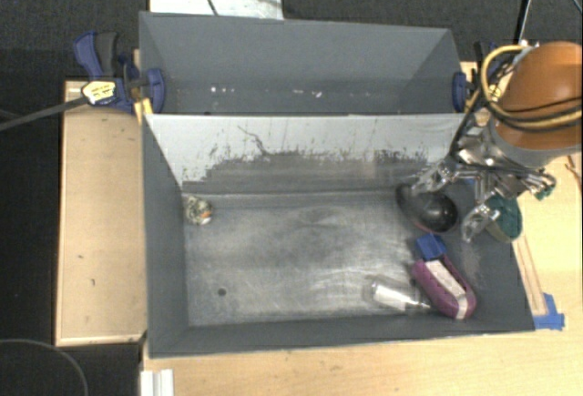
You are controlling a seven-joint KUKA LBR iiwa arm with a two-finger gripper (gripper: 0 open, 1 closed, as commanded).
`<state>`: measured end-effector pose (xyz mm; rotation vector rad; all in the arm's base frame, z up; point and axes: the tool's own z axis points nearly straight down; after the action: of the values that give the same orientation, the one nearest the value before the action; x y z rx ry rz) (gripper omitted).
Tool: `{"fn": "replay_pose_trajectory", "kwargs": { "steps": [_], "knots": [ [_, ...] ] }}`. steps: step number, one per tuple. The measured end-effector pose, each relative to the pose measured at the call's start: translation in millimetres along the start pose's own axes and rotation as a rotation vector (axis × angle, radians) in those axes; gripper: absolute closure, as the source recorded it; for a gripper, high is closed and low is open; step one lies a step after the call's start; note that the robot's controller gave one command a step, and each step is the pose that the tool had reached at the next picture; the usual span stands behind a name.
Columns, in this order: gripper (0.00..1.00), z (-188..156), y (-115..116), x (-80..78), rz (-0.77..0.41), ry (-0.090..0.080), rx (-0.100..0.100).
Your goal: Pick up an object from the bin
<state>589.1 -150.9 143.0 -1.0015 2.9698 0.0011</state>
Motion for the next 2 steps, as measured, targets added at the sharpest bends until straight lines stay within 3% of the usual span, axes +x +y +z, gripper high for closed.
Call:
{"fn": "replay_pose_trajectory", "kwargs": {
  "steps": [1,2],
  "knots": [
    [0.0,50,6,1.5,-0.03,-0.003,-0.001],
    [0.0,71,28,5.6,-0.063,-0.001,-0.001]
  ]
}}
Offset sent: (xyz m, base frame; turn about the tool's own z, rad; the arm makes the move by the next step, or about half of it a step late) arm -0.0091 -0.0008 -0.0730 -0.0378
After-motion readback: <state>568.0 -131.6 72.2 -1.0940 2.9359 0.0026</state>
